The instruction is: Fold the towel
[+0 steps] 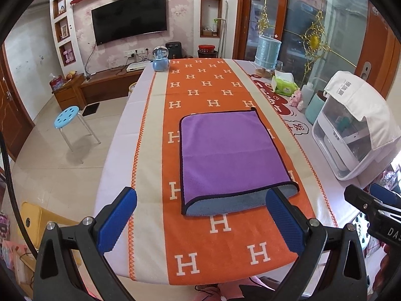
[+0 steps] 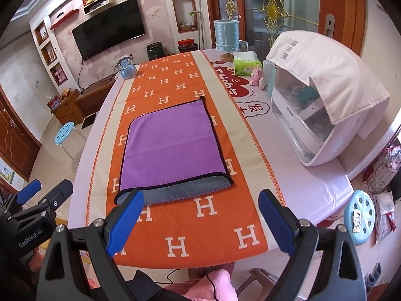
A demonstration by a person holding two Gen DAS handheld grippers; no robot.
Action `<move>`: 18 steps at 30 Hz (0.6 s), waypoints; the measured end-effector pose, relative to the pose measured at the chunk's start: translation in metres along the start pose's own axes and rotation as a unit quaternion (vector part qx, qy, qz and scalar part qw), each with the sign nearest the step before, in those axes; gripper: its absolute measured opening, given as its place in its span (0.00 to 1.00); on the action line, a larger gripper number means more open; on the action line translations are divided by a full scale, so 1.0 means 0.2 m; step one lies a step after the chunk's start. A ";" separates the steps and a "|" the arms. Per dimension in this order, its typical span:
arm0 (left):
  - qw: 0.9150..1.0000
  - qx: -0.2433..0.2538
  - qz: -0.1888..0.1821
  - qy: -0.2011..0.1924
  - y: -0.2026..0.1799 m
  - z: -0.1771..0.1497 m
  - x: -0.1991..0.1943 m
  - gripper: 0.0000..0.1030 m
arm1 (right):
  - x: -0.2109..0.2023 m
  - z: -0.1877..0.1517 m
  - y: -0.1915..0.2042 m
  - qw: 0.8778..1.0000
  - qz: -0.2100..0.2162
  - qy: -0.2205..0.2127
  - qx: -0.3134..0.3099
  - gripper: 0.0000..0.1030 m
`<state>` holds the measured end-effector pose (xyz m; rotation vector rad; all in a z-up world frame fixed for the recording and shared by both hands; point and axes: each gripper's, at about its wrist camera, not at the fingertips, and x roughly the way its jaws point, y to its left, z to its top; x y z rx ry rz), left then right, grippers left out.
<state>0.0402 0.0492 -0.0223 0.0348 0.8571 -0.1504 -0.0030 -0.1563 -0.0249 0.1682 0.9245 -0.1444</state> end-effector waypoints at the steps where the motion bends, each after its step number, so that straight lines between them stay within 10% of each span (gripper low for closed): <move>1: 1.000 0.001 -0.001 0.000 0.01 0.00 0.00 0.99 | 0.00 0.00 0.00 1.000 0.000 -0.001 -0.001 0.90; 18: 0.999 0.018 -0.024 -0.015 0.05 0.04 0.20 0.99 | 0.29 0.08 -0.17 0.998 0.048 0.001 -0.052 0.90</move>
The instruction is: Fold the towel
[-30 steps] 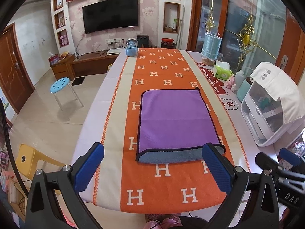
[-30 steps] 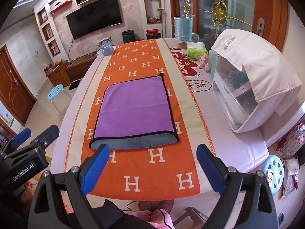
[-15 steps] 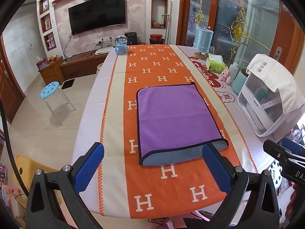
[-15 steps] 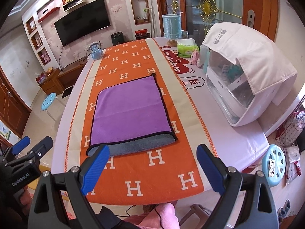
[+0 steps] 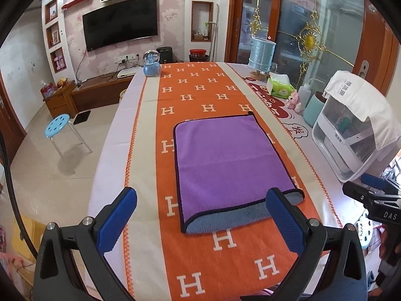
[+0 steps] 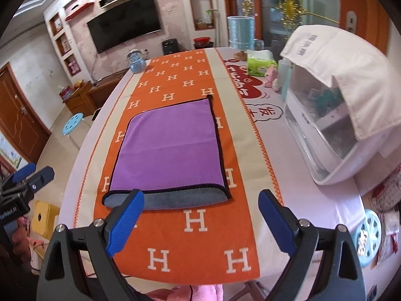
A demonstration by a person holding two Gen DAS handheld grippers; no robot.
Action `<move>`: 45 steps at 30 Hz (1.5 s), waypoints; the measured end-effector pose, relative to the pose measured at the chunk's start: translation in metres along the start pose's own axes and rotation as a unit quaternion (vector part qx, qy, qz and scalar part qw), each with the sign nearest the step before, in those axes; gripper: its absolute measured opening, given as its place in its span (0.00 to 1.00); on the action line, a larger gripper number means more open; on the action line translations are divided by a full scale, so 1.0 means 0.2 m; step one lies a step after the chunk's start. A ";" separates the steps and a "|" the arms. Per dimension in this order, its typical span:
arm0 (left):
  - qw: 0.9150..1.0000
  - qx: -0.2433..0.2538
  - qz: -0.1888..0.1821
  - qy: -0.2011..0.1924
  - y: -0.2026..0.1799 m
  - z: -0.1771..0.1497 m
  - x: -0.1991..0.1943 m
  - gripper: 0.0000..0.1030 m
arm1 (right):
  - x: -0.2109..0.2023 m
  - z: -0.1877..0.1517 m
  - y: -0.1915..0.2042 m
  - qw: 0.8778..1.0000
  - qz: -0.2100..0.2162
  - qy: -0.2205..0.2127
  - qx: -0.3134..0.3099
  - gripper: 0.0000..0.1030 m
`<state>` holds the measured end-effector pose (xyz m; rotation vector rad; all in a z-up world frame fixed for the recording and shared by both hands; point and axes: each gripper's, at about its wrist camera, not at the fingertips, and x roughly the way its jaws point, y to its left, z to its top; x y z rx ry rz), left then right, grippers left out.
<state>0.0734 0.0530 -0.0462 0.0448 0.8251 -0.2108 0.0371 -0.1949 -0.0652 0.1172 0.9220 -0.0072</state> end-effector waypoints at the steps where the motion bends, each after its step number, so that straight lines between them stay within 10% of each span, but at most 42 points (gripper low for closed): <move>1: 1.000 0.001 -0.001 0.000 0.00 0.00 0.02 0.99 | 0.03 0.00 -0.01 1.000 0.002 0.002 -0.004 0.88; 45: 0.973 0.062 -0.004 0.224 0.07 -0.21 1.03 0.98 | 0.88 -0.02 -0.18 0.964 0.131 0.163 -0.168 0.38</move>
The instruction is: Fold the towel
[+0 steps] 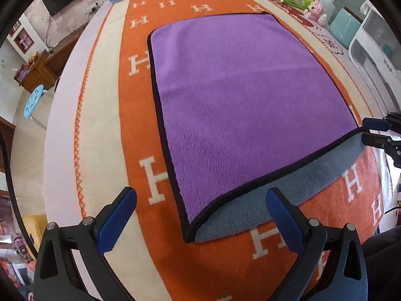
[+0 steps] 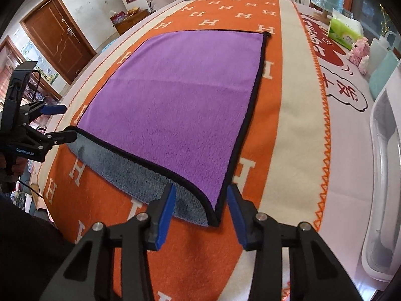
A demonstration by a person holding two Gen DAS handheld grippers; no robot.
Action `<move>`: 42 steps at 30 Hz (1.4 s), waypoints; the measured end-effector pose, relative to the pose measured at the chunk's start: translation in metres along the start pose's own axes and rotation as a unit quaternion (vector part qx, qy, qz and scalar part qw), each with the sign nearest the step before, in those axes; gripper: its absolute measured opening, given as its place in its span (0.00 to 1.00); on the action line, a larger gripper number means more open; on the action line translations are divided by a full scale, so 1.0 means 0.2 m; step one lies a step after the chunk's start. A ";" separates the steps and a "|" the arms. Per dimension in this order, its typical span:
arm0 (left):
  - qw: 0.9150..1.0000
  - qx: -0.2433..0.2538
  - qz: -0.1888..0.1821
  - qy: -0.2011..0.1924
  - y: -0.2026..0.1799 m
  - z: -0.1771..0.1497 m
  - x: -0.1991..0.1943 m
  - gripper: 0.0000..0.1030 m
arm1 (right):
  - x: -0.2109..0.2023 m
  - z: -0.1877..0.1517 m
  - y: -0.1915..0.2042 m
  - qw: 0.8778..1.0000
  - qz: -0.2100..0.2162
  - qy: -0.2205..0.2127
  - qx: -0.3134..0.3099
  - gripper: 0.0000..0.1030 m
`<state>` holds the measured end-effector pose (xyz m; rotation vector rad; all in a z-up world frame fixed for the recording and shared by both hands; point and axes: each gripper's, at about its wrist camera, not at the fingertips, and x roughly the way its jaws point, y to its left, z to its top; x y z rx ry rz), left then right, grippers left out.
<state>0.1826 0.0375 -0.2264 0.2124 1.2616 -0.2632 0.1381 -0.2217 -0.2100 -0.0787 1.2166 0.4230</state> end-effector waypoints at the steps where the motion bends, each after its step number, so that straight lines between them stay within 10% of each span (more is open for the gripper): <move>1: 1.000 0.000 -0.002 0.002 0.00 0.00 0.01 0.97 | 0.00 0.00 0.00 1.000 0.004 0.002 -0.001 0.36; 17: 1.000 -0.004 -0.027 0.014 0.00 -0.02 0.02 0.72 | 0.01 -0.03 0.03 1.000 -0.001 0.014 -0.004 0.20; 33: 0.997 -0.051 -0.050 0.015 0.07 -0.09 0.01 0.15 | 0.01 -0.04 0.06 1.000 -0.019 0.013 -0.019 0.07; 42: 0.997 -0.056 -0.055 0.011 0.08 -0.10 0.00 0.07 | 0.00 -0.03 0.07 0.999 -0.030 0.008 -0.025 0.04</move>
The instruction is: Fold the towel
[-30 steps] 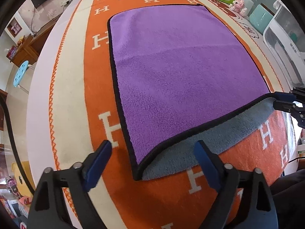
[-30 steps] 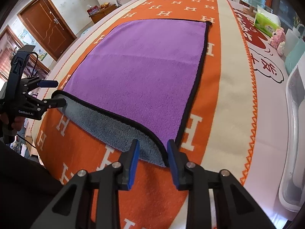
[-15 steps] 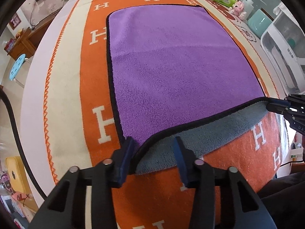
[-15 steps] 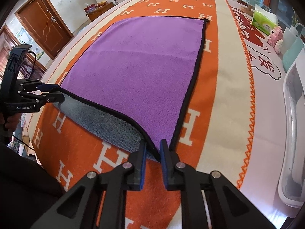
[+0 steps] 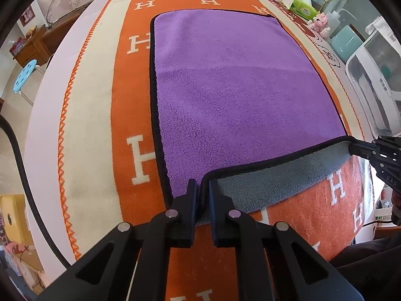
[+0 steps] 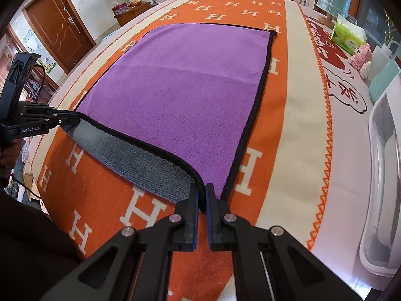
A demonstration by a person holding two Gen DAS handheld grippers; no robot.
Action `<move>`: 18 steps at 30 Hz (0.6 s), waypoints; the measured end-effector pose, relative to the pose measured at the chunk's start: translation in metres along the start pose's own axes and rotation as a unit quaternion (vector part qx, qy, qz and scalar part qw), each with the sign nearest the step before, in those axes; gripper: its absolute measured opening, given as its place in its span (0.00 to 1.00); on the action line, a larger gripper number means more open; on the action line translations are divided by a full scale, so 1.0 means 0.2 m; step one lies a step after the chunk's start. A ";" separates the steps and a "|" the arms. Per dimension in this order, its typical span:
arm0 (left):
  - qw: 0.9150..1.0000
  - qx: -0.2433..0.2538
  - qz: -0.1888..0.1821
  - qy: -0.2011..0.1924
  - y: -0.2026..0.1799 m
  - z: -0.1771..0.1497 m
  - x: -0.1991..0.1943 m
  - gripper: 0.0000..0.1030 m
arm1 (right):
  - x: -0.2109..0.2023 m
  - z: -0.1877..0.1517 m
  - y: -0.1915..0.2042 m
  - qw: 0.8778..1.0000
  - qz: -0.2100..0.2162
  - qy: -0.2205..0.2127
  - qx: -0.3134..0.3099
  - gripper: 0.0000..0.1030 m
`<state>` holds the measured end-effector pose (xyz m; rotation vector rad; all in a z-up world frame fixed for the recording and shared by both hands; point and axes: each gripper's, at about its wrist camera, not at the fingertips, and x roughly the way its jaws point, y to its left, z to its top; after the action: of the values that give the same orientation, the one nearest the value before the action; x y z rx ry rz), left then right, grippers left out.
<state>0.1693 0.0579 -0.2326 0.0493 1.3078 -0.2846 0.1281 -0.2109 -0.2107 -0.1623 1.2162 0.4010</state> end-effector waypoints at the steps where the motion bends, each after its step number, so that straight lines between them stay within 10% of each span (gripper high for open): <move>1: 1.000 -0.001 0.001 -0.001 0.00 0.00 0.00 0.07 | 0.00 0.00 0.00 1.000 -0.001 0.000 -0.001 0.04; 18: 0.999 0.005 -0.002 -0.042 0.00 0.05 -0.17 0.06 | -0.11 0.08 0.00 1.000 -0.011 -0.026 -0.010 0.04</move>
<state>0.1714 0.0623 -0.1978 0.0426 1.2227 -0.2940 0.1348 -0.2096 -0.1842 -0.1809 1.1587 0.3958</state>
